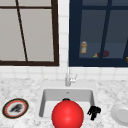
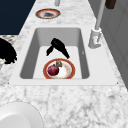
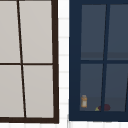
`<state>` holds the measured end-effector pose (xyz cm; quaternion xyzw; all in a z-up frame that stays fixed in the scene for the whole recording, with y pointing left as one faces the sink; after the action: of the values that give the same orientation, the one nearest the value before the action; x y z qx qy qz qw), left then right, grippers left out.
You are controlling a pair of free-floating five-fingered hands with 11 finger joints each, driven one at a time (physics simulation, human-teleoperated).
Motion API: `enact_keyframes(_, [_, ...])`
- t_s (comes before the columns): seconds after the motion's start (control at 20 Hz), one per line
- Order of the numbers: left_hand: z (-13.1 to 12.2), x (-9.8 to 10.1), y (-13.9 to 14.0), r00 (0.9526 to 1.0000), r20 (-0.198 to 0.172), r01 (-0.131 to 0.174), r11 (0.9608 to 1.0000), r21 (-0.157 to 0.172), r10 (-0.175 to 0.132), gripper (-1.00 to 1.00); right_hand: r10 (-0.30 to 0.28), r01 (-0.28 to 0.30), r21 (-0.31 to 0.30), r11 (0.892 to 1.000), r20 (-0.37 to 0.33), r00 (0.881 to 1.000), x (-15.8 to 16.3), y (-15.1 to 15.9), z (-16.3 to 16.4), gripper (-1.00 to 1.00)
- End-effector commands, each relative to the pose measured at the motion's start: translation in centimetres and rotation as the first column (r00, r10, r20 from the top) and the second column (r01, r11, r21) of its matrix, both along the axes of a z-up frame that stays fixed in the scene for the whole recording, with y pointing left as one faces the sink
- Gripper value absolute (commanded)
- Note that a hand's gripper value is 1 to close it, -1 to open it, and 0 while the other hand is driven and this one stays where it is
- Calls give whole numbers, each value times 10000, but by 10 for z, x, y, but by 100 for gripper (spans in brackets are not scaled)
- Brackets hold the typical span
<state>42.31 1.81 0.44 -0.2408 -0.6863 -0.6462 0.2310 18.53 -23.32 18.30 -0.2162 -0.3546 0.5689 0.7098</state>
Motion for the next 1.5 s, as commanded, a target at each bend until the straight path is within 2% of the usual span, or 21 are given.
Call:
enact_keyframes(0.0, [19,-11,20,10000,51,0,10000,15,0,-100,0,0,0,10000,0,10000,0,0,0,0])
enact_keyframes(0.15, [36,-22,39,10000,-32,71,10000,10,-71,-100,0,0,0,10000,0,10000,0,0,0,0])
enact_keyframes(0.2, [43,-25,45,9999,-45,146,9998,98,-146,-100,0,0,0,10000,0,10000,0,0,0,0])
enact_keyframes(0.25, [50,-33,45,9995,124,277,9990,340,-281,-100,0,0,0,10000,0,10000,0,0,0,0])
enact_keyframes(0.3, [56,-39,44,9976,391,545,9974,481,-564,-100,0,0,0,10000,0,10000,0,0,0,0])
enact_keyframes(0.4, [68,-47,50,9974,273,643,9962,581,-660,-100,0,0,0,10000,0,10000,0,0,0,0])
enact_keyframes(0.5, [83,-55,57,9983,-66,573,9973,451,-571,-100,0,0,0,10000,0,10000,0,0,0,0])
enact_keyframes(0.65, [106,-71,60,9981,-44,624,9960,646,-622,-100,0,0,0,10000,0,10000,0,0,0,0])
enact_keyframes(0.7, [115,-75,63,9984,-91,554,9967,593,-550,-100,0,0,0,10000,0,10000,0,0,0,0])
enact_keyframes(0.75, [123,-75,74,9990,-88,452,9986,287,-449,-100,0,0,0,10000,0,10000,0,0,0,0])
enact_keyframes(0.9, [140,-79,94,9997,-96,243,9997,29,-243,-100,0,0,0,10000,0,10000,0,0,0,0])
enact_keyframes(1.15, [171,-86,124,9996,-75,285,9996,1,-285,-100,0,0,0,10000,0,10000,0,0,0,0])
enact_keyframes(1.45, [204,-123,156,9999,-100,132,9999,93,-131,-100,0,0,0,10000,0,10000,0,0,0,0])
